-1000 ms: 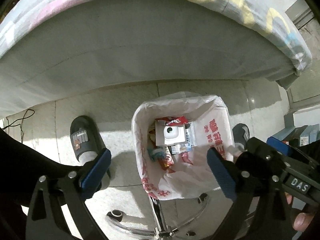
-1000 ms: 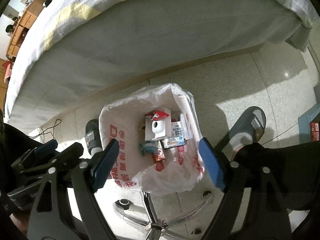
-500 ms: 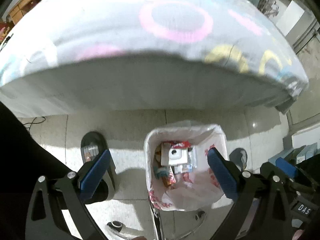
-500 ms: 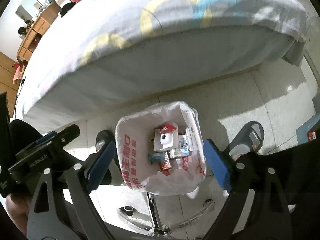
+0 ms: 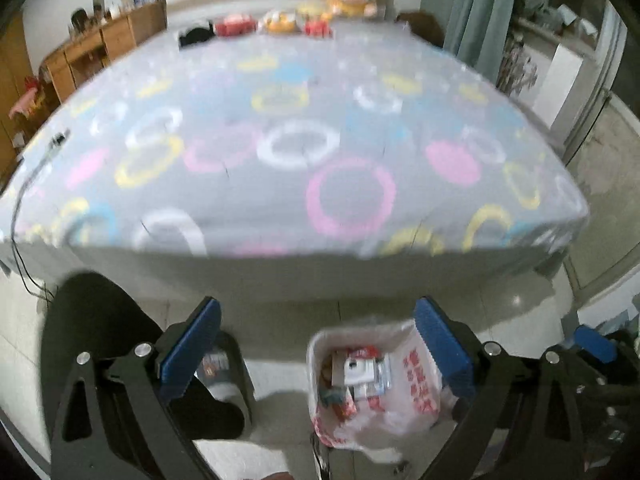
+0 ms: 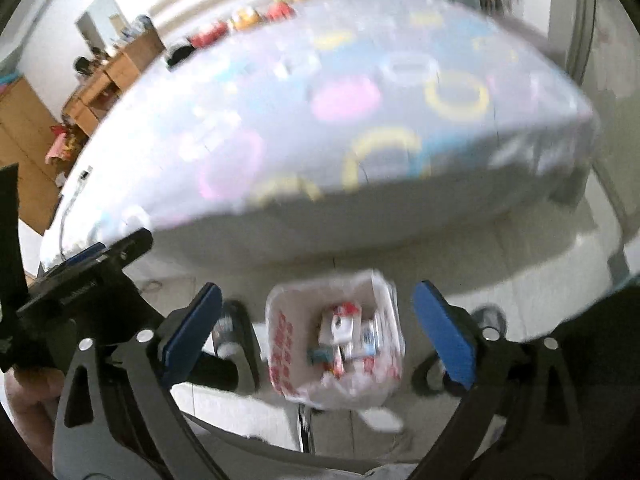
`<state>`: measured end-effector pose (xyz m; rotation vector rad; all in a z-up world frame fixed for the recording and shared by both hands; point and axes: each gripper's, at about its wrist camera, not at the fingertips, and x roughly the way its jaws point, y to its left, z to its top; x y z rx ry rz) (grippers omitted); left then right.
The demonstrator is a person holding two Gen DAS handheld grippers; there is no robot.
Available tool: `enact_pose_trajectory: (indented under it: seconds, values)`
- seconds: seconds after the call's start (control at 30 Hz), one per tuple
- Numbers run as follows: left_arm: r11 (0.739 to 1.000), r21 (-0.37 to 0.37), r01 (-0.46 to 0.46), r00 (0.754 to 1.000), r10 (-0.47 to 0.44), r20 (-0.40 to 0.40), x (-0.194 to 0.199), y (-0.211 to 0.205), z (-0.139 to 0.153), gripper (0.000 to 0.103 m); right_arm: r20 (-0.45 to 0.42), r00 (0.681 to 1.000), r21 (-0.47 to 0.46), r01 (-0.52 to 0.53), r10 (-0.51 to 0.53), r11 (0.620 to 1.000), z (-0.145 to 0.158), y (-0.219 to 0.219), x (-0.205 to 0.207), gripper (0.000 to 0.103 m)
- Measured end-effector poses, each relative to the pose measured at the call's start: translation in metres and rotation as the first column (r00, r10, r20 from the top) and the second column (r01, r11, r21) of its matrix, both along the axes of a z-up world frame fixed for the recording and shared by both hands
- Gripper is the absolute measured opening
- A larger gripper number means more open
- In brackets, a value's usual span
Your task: Collect trash
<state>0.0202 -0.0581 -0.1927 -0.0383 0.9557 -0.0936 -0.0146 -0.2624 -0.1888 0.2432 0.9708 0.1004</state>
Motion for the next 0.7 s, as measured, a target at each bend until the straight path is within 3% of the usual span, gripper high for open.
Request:
enact_pose_trajectory:
  seconds: [0.13, 0.27, 0.47, 0.7]
  values:
    - [1.000, -0.018, -0.007, 0.996, 0.008, 0.084, -0.008, 0.005, 0.049, 0.095, 0.131, 0.991, -0.057, -0.025, 0.033, 0.998, 0.053, 0.013, -0.009, 0.096]
    - [0.999, 0.025, -0.032, 0.981, 0.027, 0.194, -0.019, 0.009, 0.102, 0.095, 0.248, 0.967, -0.091, -0.035, 0.057, 0.995, 0.103, 0.022, -0.021, 0.096]
    - [0.997, 0.048, -0.053, 0.956, 0.037, 0.292, -0.034, 0.017, 0.152, 0.095, 0.358, 0.931, -0.127, -0.028, 0.072, 0.992, 0.147, 0.027, -0.038, 0.096]
    - [0.998, 0.027, -0.061, 0.931, 0.048, 0.363, -0.049, 0.024, 0.186, 0.095, 0.410, 0.909, -0.130, -0.026, 0.077, 0.991, 0.171, 0.031, -0.049, 0.096]
